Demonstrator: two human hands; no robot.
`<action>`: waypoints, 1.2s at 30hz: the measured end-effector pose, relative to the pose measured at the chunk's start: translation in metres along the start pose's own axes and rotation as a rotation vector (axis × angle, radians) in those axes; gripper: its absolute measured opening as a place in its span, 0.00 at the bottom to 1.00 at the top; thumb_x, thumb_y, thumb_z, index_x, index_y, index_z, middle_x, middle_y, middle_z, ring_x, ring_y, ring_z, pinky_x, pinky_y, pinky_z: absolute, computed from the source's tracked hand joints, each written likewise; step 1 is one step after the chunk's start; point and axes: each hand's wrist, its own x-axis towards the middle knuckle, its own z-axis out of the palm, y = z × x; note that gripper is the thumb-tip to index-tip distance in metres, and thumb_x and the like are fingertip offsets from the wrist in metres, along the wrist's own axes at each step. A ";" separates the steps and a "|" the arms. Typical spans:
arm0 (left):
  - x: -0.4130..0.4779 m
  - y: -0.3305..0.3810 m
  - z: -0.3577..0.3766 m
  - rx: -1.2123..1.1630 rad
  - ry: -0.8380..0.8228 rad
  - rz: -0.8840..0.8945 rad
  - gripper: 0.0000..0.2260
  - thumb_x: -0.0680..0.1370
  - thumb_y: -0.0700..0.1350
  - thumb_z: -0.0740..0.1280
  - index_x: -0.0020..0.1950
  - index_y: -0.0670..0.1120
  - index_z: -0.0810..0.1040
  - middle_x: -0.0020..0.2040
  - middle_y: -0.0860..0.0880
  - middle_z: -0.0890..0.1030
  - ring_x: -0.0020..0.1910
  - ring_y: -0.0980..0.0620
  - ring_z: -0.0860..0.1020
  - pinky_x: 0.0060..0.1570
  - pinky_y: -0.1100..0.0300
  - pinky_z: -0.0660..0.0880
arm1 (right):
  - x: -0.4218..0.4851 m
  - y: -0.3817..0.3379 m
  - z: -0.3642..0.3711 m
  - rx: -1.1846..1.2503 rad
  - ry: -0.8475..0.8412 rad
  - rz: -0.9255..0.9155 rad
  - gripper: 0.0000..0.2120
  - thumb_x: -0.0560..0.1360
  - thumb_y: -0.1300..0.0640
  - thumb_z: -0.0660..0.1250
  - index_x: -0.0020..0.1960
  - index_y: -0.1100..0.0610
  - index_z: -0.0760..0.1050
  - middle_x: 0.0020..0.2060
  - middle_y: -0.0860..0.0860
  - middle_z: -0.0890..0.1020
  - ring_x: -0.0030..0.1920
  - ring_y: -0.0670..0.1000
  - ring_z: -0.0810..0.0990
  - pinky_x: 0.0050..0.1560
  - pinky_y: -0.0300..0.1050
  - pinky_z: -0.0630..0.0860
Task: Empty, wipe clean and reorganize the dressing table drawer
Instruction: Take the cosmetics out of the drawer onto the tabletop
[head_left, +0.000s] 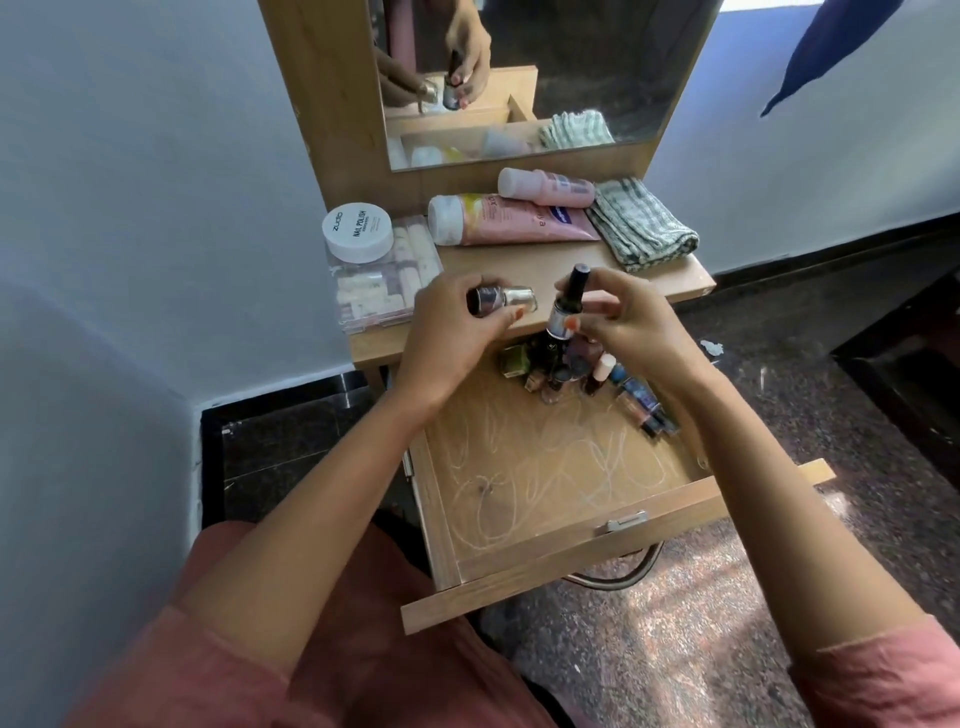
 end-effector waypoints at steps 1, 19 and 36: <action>0.005 0.000 -0.004 0.016 0.015 -0.003 0.15 0.73 0.42 0.69 0.59 0.44 0.77 0.56 0.50 0.78 0.49 0.61 0.72 0.42 0.82 0.68 | 0.006 -0.002 0.003 -0.025 0.020 -0.017 0.16 0.72 0.67 0.67 0.58 0.57 0.74 0.50 0.50 0.79 0.52 0.49 0.79 0.50 0.44 0.78; 0.070 -0.022 -0.023 0.286 0.043 -0.066 0.13 0.70 0.39 0.71 0.53 0.37 0.80 0.50 0.39 0.82 0.51 0.44 0.79 0.50 0.53 0.72 | 0.085 -0.005 0.056 -0.164 0.174 -0.111 0.20 0.69 0.70 0.66 0.60 0.62 0.75 0.56 0.56 0.81 0.57 0.52 0.78 0.62 0.47 0.73; 0.072 -0.030 -0.011 0.159 0.093 -0.075 0.12 0.70 0.31 0.68 0.53 0.36 0.77 0.48 0.39 0.81 0.39 0.55 0.74 0.32 0.78 0.68 | 0.084 -0.005 0.071 -0.232 0.301 -0.165 0.19 0.70 0.67 0.69 0.60 0.66 0.73 0.55 0.60 0.79 0.56 0.55 0.77 0.51 0.28 0.66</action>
